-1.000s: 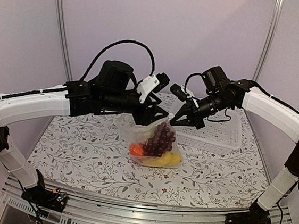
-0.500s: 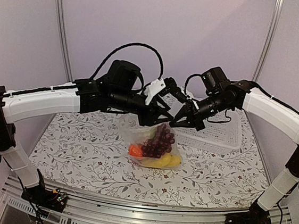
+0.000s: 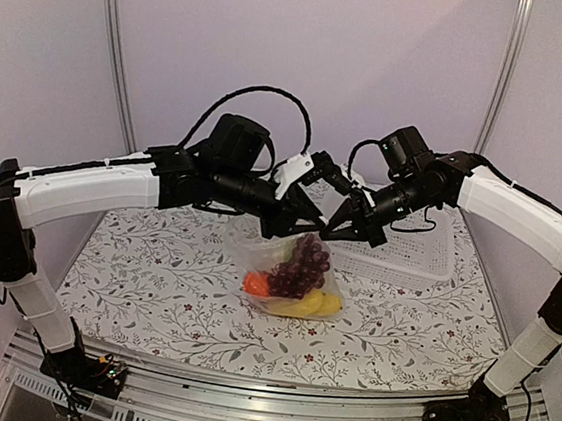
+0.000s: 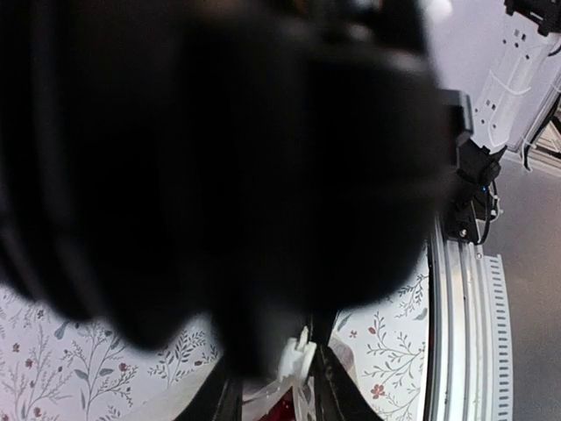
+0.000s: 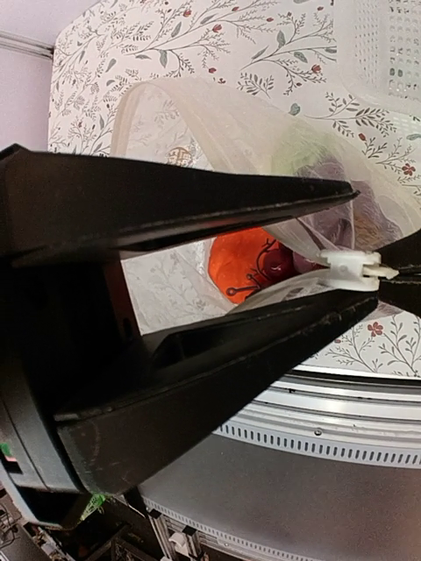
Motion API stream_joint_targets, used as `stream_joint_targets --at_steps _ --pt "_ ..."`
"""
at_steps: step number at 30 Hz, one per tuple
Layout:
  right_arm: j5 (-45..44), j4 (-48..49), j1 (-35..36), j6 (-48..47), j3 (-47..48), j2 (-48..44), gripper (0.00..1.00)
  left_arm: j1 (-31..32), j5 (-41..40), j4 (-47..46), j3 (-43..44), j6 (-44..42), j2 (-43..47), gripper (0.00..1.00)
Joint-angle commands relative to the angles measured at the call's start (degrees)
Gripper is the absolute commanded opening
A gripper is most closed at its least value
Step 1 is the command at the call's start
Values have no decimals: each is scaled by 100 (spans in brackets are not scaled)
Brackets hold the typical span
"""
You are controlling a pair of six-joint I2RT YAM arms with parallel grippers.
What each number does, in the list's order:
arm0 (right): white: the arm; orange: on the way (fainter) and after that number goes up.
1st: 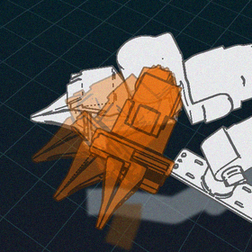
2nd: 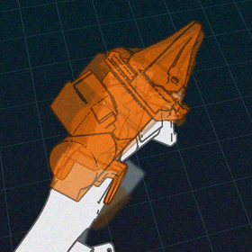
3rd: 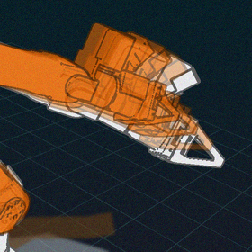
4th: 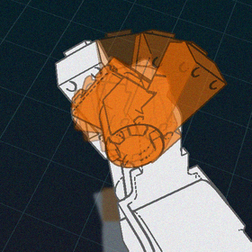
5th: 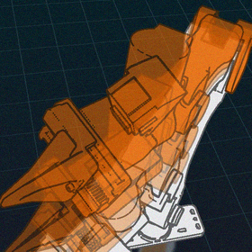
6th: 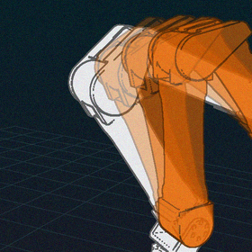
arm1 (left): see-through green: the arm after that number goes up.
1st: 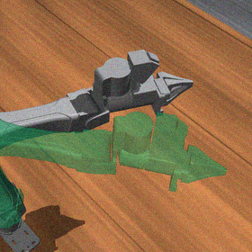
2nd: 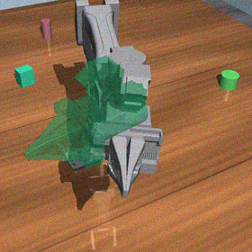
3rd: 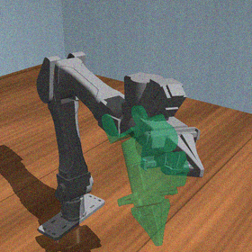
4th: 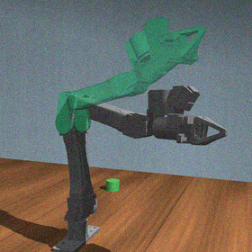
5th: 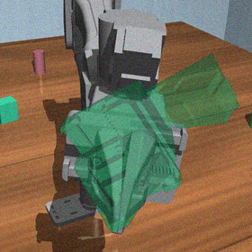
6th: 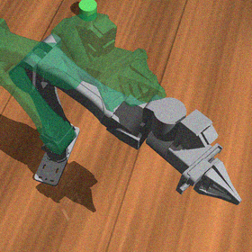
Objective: Place the food in the zip-top bag and seal the zipper
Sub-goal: Pass from the right arm to the left, then hold the zipper food storage bag at the center of the board.
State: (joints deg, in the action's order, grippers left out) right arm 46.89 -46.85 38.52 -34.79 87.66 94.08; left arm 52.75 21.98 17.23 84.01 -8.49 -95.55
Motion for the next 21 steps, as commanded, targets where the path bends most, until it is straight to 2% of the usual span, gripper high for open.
stream_joint_targets --at_steps 1,7,10,13,15,18,21 --pt "54 196 32 -72 -62 -258 1 -87 160 247 274 -19 -171 23" --pt "-7 284 32 -51 -125 -300 5 -98 238 252 309 -2 -127 11" --pt "-61 384 32 33 -126 -311 23 -107 274 246 301 20 -94 7" --pt "-88 476 30 114 -114 -296 27 -103 294 251 287 33 -90 5" --pt "-45 492 32 129 -88 -253 25 -105 314 253 279 45 -94 5" --pt "-4 487 32 145 -73 -201 15 -115 310 252 266 61 -85 5" --pt "3 520 26 147 -73 -193 0 -111 303 265 259 72 -78 6"
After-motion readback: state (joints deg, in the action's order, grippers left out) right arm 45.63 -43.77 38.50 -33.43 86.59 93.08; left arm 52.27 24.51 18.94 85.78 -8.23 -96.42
